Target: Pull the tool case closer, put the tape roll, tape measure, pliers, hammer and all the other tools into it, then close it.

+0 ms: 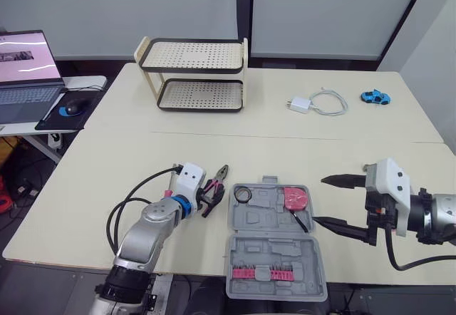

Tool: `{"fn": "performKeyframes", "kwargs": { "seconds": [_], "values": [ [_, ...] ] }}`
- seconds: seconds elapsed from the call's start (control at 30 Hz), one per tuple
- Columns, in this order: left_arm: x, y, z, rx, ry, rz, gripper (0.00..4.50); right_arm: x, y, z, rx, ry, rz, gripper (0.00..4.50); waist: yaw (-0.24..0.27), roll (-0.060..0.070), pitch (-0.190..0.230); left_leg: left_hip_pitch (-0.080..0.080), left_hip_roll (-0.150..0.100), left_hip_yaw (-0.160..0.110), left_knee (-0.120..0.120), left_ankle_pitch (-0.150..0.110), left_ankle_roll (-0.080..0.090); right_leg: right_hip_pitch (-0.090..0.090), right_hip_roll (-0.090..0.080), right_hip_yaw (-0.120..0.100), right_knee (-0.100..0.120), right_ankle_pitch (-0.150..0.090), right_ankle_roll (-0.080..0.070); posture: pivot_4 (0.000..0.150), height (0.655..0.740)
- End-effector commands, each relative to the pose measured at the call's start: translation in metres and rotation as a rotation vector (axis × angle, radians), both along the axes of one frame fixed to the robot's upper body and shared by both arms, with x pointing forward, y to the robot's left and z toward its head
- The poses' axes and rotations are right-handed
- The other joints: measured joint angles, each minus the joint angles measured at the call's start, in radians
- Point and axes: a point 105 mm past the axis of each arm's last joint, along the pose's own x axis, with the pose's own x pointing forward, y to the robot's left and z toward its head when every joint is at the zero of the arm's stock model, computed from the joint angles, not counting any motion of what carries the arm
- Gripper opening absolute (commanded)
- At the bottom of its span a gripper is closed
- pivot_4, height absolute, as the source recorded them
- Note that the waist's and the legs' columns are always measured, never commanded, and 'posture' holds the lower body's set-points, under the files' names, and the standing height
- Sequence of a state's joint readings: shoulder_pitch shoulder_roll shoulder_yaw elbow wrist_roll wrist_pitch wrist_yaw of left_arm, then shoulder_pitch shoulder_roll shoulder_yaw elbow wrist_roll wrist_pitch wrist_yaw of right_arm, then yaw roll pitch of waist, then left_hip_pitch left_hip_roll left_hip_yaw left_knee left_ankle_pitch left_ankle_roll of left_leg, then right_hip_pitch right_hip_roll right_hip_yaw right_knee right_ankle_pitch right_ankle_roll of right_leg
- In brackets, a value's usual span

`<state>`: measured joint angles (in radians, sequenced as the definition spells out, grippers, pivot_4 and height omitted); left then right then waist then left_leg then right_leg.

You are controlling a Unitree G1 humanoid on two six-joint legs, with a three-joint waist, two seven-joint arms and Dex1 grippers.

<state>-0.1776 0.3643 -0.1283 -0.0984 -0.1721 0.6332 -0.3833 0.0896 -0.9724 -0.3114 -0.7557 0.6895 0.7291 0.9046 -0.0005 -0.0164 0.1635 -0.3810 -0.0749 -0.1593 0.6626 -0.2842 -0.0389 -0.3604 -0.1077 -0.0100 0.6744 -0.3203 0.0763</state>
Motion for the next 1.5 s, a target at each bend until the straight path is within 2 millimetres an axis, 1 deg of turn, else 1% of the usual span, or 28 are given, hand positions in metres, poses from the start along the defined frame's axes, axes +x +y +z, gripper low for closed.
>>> {"fn": "performKeyframes", "kwargs": {
  "seconds": [0.03, 0.23, 0.43, 0.53, 0.63, 0.67, 0.7, 0.8, 0.87, 0.9, 1.03, 1.1, 1.13, 1.2, 1.23, 1.3, 1.33, 1.4, 1.5],
  "values": [
    [0.007, 0.000, 0.002, 0.029, -0.030, 0.010, 4.50, -0.003, 0.006, 0.005, 0.005, -0.033, 0.026, 4.44, 0.000, 0.000, 0.000, 0.000, 0.000, 0.000, 0.000, 0.000, 0.000, 0.000, 0.000, 0.000, 0.000, 0.000, 0.000, 0.150, 0.7400],
    [0.005, -0.006, -0.006, 0.038, 0.012, -0.029, 4.50, -0.003, 0.006, 0.005, 0.007, -0.039, 0.021, 4.44, 0.000, 0.000, 0.000, 0.000, 0.000, 0.000, 0.000, 0.000, 0.000, 0.000, 0.000, 0.000, 0.000, 0.000, 0.000, 0.150, 0.7400],
    [0.004, -0.010, -0.013, -0.007, 0.079, -0.027, 4.50, -0.003, 0.007, 0.006, 0.004, -0.043, 0.022, 4.44, 0.001, 0.000, 0.000, 0.000, 0.000, 0.000, 0.000, 0.000, 0.000, 0.000, 0.000, 0.000, 0.000, 0.000, 0.000, 0.150, 0.7400],
    [0.003, -0.009, -0.016, -0.002, 0.099, -0.026, 3.93, -0.003, 0.007, 0.006, -0.002, -0.046, 0.021, 4.50, 0.001, 0.000, 0.000, 0.001, 0.000, 0.000, 0.000, 0.000, 0.000, 0.002, 0.000, 0.000, 0.000, 0.000, 0.000, 0.150, 0.7400],
    [0.002, -0.008, -0.019, 0.006, 0.120, -0.032, 2.95, -0.003, 0.007, 0.006, -0.005, -0.048, 0.017, 4.50, 0.001, 0.000, 0.000, 0.002, 0.000, 0.000, 0.000, 0.000, 0.000, 0.002, 0.000, 0.000, 0.000, 0.000, 0.000, 0.150, 0.7400],
    [0.001, -0.007, -0.020, 0.012, 0.124, -0.036, 2.69, -0.004, 0.006, 0.006, -0.005, -0.047, 0.014, 4.50, 0.001, 0.000, 0.000, 0.002, 0.000, -0.001, 0.000, 0.000, 0.000, 0.002, 0.000, 0.000, 0.000, 0.000, 0.000, 0.150, 0.7400],
    [0.001, -0.007, -0.021, 0.014, 0.126, -0.038, 2.58, -0.004, 0.006, 0.006, -0.005, -0.046, 0.013, 4.50, 0.001, 0.000, 0.000, 0.002, 0.000, -0.001, 0.000, 0.000, 0.000, 0.002, 0.000, 0.000, 0.000, 0.000, 0.000, 0.150, 0.7400],
    [-0.001, -0.006, -0.019, 0.019, 0.120, -0.045, 2.58, -0.005, 0.006, 0.006, -0.005, -0.046, 0.004, 4.50, 0.001, 0.000, 0.000, 0.002, 0.000, 0.000, 0.000, 0.000, 0.000, 0.002, 0.000, 0.000, 0.000, 0.000, 0.000, 0.150, 0.7400],
    [-0.001, -0.004, -0.014, 0.013, 0.097, -0.041, 2.58, -0.005, 0.006, 0.006, -0.004, -0.049, 0.000, 4.50, 0.000, 0.000, 0.000, 0.002, 0.000, -0.001, 0.000, 0.000, 0.000, 0.002, 0.000, 0.000, 0.000, 0.000, 0.000, 0.150, 0.7400],
    [0.001, -0.002, -0.008, -0.002, 0.076, -0.029, 2.58, -0.005, 0.006, 0.006, -0.003, -0.051, -0.003, 4.50, -0.001, 0.000, 0.000, 0.002, 0.000, -0.001, 0.000, 0.000, 0.000, 0.002, 0.000, 0.000, 0.000, 0.000, 0.000, 0.150, 0.7400],
    [0.010, 0.010, 0.030, -0.064, -0.055, 0.004, 2.58, -0.003, 0.006, 0.008, 0.009, -0.066, -0.014, 4.50, -0.002, 0.000, 0.000, 0.002, 0.000, -0.001, 0.000, 0.000, 0.000, 0.002, 0.000, 0.000, 0.000, 0.000, 0.000, 0.150, 0.7400],
    [0.013, 0.018, 0.052, -0.050, -0.128, -0.019, 2.58, -0.003, 0.006, 0.009, 0.016, -0.070, -0.021, 4.50, -0.001, -0.001, 0.001, 0.001, 0.000, -0.001, 0.000, 0.000, 0.000, 0.001, 0.000, -0.001, 0.000, 0.000, 0.000, 0.150, 0.7400],
    [0.014, 0.019, 0.062, -0.040, -0.160, -0.043, 2.58, -0.003, 0.006, 0.009, 0.018, -0.071, -0.024, 4.50, -0.001, -0.002, 0.001, 0.001, 0.000, -0.001, 0.000, 0.000, 0.000, 0.001, 0.000, -0.001, 0.000, 0.000, 0.000, 0.150, 0.7400],
    [0.013, 0.015, 0.080, -0.008, -0.220, -0.152, 2.58, -0.003, 0.007, 0.009, 0.020, -0.074, -0.030, 4.50, -0.001, -0.002, 0.001, 0.001, 0.000, -0.001, 0.000, 0.000, -0.001, 0.001, 0.000, -0.001, 0.000, 0.000, 0.000, 0.150, 0.7400],
    [0.008, 0.008, 0.088, 0.010, -0.252, -0.244, 2.58, -0.003, 0.007, 0.009, 0.020, -0.074, -0.035, 4.50, -0.001, -0.002, 0.001, 0.001, 0.000, -0.001, 0.000, 0.000, -0.001, 0.001, 0.000, -0.001, 0.000, 0.000, 0.000, 0.150, 0.7400],
    [-0.008, -0.013, 0.099, 0.079, -0.279, -0.526, 2.58, -0.005, 0.004, 0.010, 0.015, -0.077, -0.049, 4.50, 0.002, -0.001, 0.001, 0.001, 0.000, -0.001, 0.000, 0.000, -0.001, 0.001, 0.000, 0.000, -0.001, 0.000, 0.000, 0.150, 0.7400],
    [-0.017, -0.021, 0.101, 0.116, -0.268, -0.661, 2.58, -0.007, 0.002, 0.010, 0.006, -0.078, -0.059, 4.50, 0.004, -0.001, 0.001, 0.000, 0.000, -0.001, 0.000, 0.001, -0.002, 0.001, 0.000, -0.001, -0.002, 0.000, 0.000, 0.150, 0.7400],
    [-0.026, -0.030, 0.100, 0.154, -0.236, -0.814, 2.58, -0.010, -0.001, 0.010, -0.013, -0.075, -0.071, 4.50, 0.007, 0.000, 0.001, 0.000, -0.001, -0.001, 0.000, 0.001, -0.002, 0.002, 0.000, -0.001, -0.003, 0.000, 0.000, 0.150, 0.7400],
    [-0.032, -0.041, 0.098, 0.189, -0.181, -0.961, 2.58, -0.019, -0.003, 0.007, -0.061, -0.061, -0.069, 4.50, 0.004, 0.000, 0.001, -0.001, 0.000, -0.001, -0.001, 0.001, -0.001, 0.003, 0.000, -0.001, -0.006, 0.000, 0.001, 0.150, 0.7400]
  ]
}}
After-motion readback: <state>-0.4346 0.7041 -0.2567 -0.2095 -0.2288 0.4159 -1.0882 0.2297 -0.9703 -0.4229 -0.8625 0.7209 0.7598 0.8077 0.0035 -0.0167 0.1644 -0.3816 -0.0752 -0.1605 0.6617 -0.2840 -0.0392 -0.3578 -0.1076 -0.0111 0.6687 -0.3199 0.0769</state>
